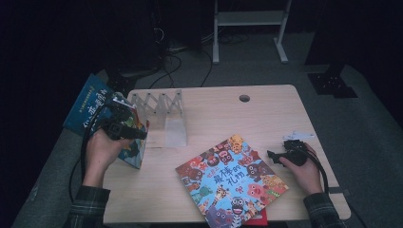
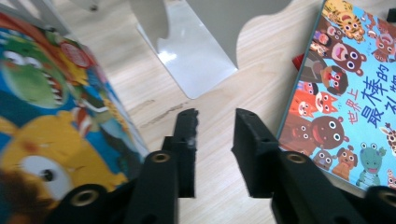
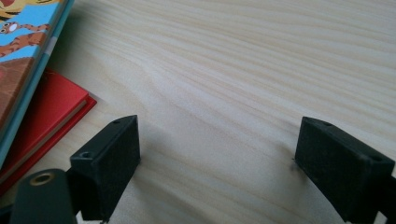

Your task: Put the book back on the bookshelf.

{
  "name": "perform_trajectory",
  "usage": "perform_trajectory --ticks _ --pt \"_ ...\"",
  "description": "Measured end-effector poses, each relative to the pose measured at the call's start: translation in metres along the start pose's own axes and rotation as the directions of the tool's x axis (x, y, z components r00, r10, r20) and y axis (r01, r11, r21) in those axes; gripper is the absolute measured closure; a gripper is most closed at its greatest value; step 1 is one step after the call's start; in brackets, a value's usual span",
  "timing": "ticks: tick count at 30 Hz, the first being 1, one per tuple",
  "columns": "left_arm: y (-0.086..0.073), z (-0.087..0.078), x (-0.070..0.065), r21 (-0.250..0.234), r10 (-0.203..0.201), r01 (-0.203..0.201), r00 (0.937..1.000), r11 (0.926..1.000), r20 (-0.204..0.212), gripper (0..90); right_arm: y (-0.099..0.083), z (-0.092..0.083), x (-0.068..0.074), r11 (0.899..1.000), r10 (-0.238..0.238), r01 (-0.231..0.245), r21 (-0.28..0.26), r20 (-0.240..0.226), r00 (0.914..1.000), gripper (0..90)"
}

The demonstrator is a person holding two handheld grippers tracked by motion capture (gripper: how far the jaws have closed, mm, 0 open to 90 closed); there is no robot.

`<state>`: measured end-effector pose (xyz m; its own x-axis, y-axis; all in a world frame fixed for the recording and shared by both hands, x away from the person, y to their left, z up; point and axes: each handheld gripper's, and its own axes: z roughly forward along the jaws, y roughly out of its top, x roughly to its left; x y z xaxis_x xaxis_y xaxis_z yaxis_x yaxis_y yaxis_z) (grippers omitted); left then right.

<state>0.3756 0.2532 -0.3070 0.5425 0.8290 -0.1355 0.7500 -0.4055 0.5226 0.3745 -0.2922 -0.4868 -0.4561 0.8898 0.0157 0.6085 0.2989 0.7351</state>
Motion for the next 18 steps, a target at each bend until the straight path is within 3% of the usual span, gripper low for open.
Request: perform_trajectory --ticks 12,18 --pt "-0.026 0.041 -0.022 -0.04 0.015 -0.012 0.9976 0.9991 0.067 42.4 0.0 0.0 0.001 1.0 0.003 -0.003 0.0 0.004 1.0 12.7" --pt "-0.039 0.063 -0.031 -0.042 0.046 -0.041 0.9937 0.9982 0.103 36.6 -0.001 -0.001 0.0 1.0 0.0 0.0 0.001 0.004 1.0 12.6"
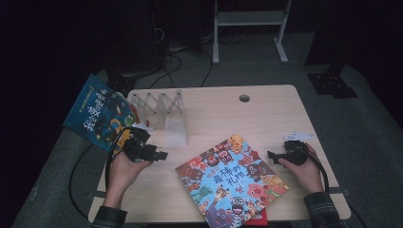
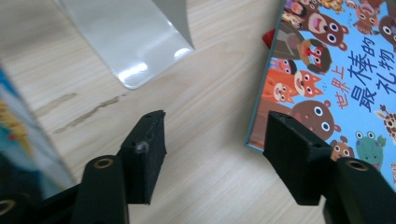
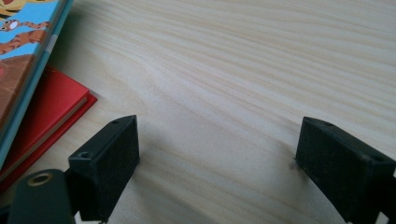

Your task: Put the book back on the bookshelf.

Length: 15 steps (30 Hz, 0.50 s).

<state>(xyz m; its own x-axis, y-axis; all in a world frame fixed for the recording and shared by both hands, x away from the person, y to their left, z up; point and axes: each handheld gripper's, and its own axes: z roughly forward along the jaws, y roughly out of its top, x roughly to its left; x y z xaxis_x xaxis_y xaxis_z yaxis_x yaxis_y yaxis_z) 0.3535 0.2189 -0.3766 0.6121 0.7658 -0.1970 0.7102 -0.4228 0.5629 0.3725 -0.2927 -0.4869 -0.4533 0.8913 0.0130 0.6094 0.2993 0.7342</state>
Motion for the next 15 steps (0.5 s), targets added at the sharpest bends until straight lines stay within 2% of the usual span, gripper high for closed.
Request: perform_trajectory --ticks 3,6,9,10,11,13,15 --pt "-0.004 0.013 -0.003 -0.011 0.017 -0.017 0.9997 0.9998 0.015 31.8 -0.001 -0.001 0.0 1.0 -0.006 0.006 -0.002 -0.003 1.0 13.1" --pt "-0.005 0.019 -0.005 -0.018 0.026 -0.025 0.9993 0.9995 0.025 27.2 -0.003 -0.003 0.001 1.0 -0.005 0.005 -0.003 -0.004 1.0 14.9" --pt "-0.009 0.031 -0.009 -0.023 0.047 -0.046 0.998 0.9987 0.042 22.7 -0.005 -0.01 0.0 1.0 0.005 -0.005 0.0 0.003 1.0 25.0" --pt "-0.009 0.031 -0.009 -0.023 0.047 -0.046 0.998 0.9987 0.042 22.7 -0.005 -0.01 0.0 1.0 0.005 -0.005 0.0 0.003 1.0 25.0" --pt "-0.013 0.037 -0.011 -0.03 0.057 -0.055 0.9974 0.998 0.044 22.8 -0.006 -0.013 0.0 1.0 -0.002 0.002 0.003 0.008 1.0 32.3" --pt "-0.015 0.041 -0.012 -0.035 0.063 -0.061 0.9971 0.9975 0.043 22.9 -0.006 -0.014 0.0 1.0 -0.008 0.008 0.003 0.009 0.9999 34.3" --pt "-0.017 0.049 -0.013 -0.017 0.078 -0.077 0.9952 0.9969 0.059 23.0 -0.007 -0.023 0.001 1.0 -0.011 0.011 0.001 -0.011 0.9999 36.7"
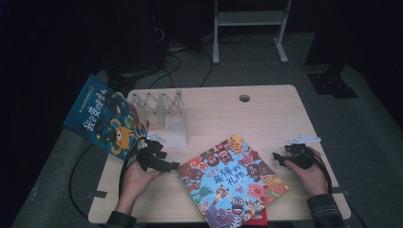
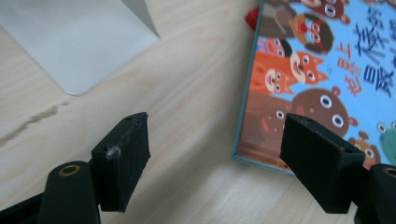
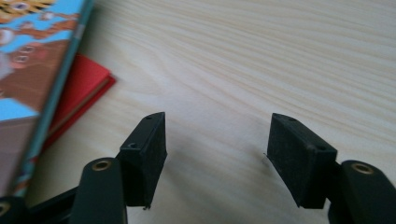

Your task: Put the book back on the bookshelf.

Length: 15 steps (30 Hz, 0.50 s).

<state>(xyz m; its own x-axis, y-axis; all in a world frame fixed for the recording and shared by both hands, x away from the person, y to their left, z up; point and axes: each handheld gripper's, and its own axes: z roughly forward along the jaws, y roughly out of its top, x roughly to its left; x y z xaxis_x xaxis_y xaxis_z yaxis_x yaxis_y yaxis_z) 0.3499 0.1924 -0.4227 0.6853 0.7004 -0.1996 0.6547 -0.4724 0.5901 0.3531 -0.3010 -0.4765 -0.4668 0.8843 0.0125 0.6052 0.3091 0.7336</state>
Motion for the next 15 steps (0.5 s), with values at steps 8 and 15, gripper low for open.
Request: perform_trajectory --ticks 8,15 --pt "-0.001 0.008 -0.007 0.009 0.031 -0.032 0.9986 0.9995 0.042 27.9 -0.008 -0.021 0.005 1.0 0.018 -0.019 -0.023 -0.059 0.9981 36.4" --pt "0.0 0.016 -0.012 0.026 0.062 -0.065 0.9928 0.9976 0.103 31.2 -0.022 -0.043 0.012 0.998 0.023 -0.029 -0.054 -0.113 0.9933 33.7"
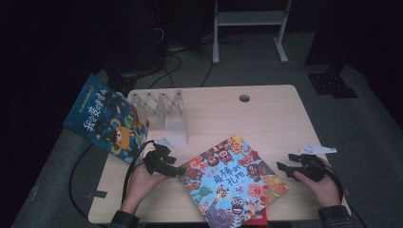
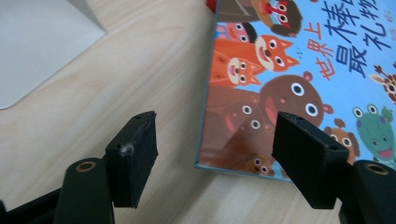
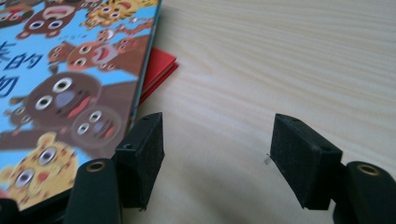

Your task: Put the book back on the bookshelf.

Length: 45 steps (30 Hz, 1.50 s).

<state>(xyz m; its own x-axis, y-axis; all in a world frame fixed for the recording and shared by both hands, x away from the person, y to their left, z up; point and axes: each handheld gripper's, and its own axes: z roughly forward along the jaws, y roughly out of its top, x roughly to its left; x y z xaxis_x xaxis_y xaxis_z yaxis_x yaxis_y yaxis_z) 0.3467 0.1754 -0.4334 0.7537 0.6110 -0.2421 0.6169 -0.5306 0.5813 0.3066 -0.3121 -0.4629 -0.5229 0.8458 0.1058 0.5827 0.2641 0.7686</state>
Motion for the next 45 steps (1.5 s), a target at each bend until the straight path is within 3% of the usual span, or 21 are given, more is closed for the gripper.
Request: perform_trajectory --ticks 12,30,40,45 --pt "-0.005 0.005 -0.002 0.017 0.013 -0.015 0.9974 0.9997 0.071 39.0 -0.015 -0.02 0.008 1.0 -0.001 0.001 -0.005 -0.031 0.9995 31.7" --pt "-0.005 0.004 -0.005 0.022 0.016 -0.017 0.9987 0.9996 0.048 39.0 -0.037 -0.045 0.014 1.0 -0.01 0.01 0.001 -0.042 0.9991 30.3" --pt "-0.005 0.004 -0.006 0.024 0.013 -0.014 0.9991 0.9996 0.04 39.1 -0.046 -0.049 0.022 0.998 -0.047 0.048 0.039 -0.032 0.9984 29.7" --pt "-0.005 0.004 -0.007 0.028 0.012 -0.013 0.9992 0.9995 0.039 39.0 -0.045 -0.047 0.02 0.999 -0.04 0.041 0.036 -0.043 0.9983 29.1"
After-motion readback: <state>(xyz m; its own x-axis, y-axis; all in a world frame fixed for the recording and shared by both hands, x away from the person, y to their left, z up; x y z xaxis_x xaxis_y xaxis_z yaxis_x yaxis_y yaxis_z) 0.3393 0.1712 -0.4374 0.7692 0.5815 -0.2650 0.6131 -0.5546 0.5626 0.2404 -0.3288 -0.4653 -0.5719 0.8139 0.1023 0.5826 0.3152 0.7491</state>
